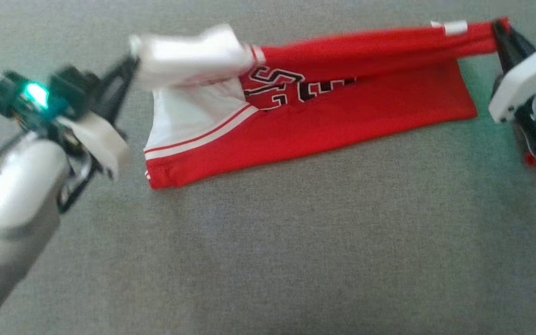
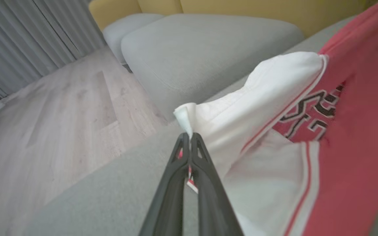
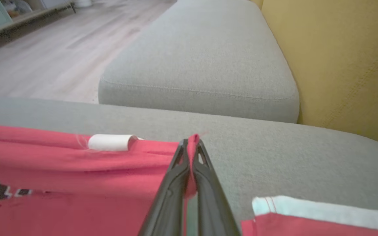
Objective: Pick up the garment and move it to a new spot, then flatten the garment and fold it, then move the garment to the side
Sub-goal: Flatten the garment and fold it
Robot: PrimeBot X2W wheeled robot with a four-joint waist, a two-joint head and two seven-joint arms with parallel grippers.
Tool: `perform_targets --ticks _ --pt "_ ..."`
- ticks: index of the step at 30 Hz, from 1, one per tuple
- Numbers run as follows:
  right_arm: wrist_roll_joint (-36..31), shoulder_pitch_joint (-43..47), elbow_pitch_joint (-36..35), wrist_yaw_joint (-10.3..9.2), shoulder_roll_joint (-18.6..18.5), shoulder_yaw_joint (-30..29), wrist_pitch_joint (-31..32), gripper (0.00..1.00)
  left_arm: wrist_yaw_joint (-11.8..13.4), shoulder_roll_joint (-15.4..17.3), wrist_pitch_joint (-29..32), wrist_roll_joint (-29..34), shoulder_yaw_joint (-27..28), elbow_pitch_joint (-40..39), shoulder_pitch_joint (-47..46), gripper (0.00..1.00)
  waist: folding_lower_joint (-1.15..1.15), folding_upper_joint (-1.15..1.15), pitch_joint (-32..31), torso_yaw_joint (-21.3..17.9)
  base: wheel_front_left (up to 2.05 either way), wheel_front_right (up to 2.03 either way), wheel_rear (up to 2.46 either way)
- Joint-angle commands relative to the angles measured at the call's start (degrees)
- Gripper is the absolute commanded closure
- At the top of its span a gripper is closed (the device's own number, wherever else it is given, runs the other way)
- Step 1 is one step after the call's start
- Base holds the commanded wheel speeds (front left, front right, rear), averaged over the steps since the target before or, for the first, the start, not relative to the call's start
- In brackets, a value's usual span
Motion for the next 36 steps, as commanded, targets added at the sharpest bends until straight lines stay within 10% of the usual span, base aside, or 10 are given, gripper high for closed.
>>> perform_targets --ticks 1,23,24,25,26,36 --pt "0.57 1.34 -1.0 -0.04 -2.44 2.15 0.81 1.0 0.13 3.97 2.17 -0.34 0.92 -3.74 0.25 1.0 0.01 0.0 -0.67 0.51 0.0 0.0 0.0" --pt "-0.26 0.42 -2.79 -0.04 -9.94 24.54 4.85 1.0 1.41 10.68 20.69 -5.13 -4.84 -21.3 8.75 1.0 0.01 0.0 0.46 1.12 0.0 0.0 0.0" --pt "0.9 0.1 -2.16 -0.04 -9.87 25.16 5.35 0.6 2.03 10.73 21.51 -5.26 -4.93 -21.65 8.84 0.93 0.01 0.0 0.4 0.97 0.0 0.0 0.0" --pt "2.03 0.09 -1.67 -0.04 -9.74 25.07 6.0 0.0 2.56 10.57 21.15 -5.08 -4.75 -21.75 8.78 0.35 0.01 0.0 0.34 0.93 0.0 0.0 0.0" --pt "3.34 0.0 -1.78 -0.04 -9.54 24.8 6.0 0.0 3.04 10.33 20.61 -4.9 -4.55 -21.84 8.74 0.0 0.01 0.0 0.22 0.87 0.0 0.0 0.0" --pt "18.93 -1.28 -6.34 -0.04 -7.17 14.67 -2.51 0.0 14.52 6.19 5.84 -5.72 4.54 -19.89 9.48 0.0 0.01 0.0 -4.26 -0.91 0.0 0.0 0.0"
